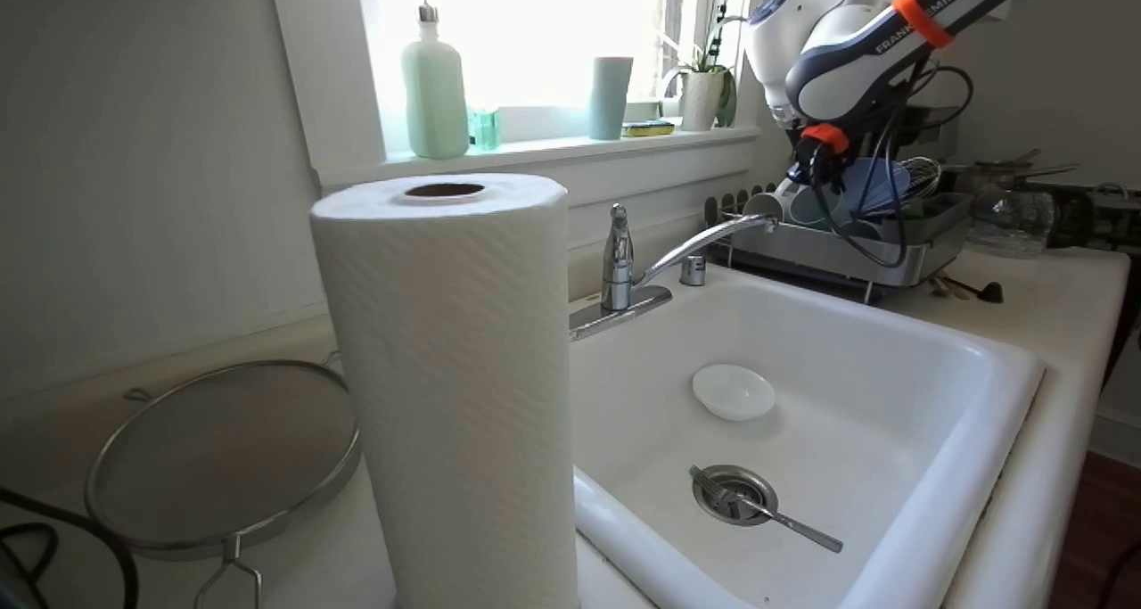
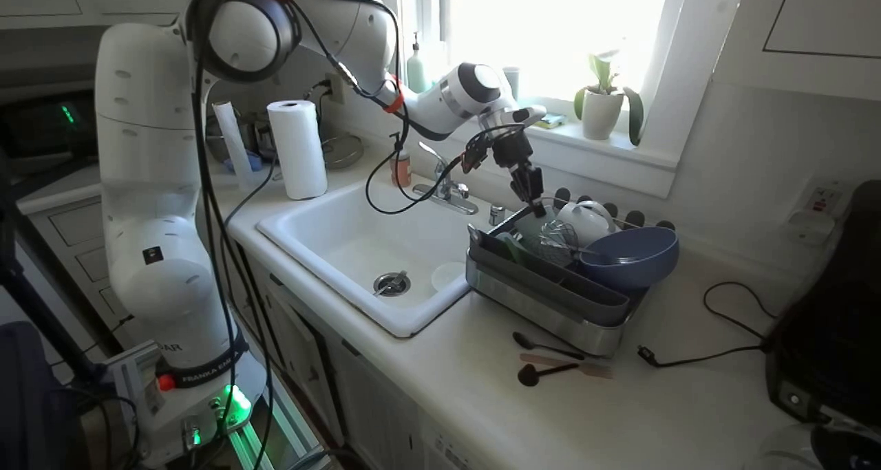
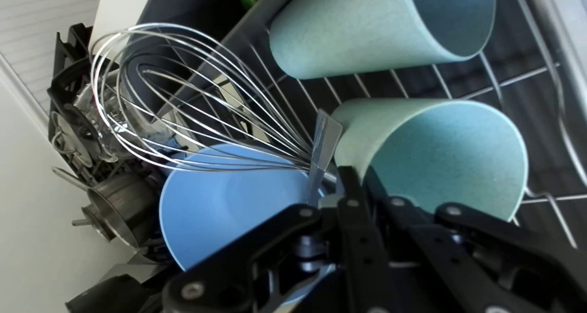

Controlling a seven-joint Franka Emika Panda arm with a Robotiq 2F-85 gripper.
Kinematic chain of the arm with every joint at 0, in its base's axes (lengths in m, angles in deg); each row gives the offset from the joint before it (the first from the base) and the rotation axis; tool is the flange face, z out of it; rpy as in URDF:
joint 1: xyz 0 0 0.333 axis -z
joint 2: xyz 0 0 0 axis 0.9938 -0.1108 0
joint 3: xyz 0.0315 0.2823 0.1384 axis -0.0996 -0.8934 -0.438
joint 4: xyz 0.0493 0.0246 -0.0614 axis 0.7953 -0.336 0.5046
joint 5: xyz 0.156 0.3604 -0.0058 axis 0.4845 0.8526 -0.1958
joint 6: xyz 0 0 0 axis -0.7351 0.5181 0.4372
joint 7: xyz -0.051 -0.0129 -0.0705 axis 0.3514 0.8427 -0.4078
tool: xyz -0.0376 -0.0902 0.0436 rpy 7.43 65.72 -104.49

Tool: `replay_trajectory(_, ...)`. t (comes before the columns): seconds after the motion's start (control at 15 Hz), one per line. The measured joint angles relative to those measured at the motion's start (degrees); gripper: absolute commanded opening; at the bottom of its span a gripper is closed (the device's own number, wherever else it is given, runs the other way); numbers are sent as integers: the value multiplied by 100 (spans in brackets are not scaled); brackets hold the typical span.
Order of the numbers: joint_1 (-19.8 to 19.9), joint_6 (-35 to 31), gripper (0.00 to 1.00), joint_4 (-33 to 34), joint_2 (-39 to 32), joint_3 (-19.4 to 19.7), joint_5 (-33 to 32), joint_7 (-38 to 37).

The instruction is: Pick up the blue cup from the dish rack and put it on the window sill

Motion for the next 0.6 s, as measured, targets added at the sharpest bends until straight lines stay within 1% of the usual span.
replay_trajectory(0.6, -188, 281, 1, 156, 23, -50, 63, -69)
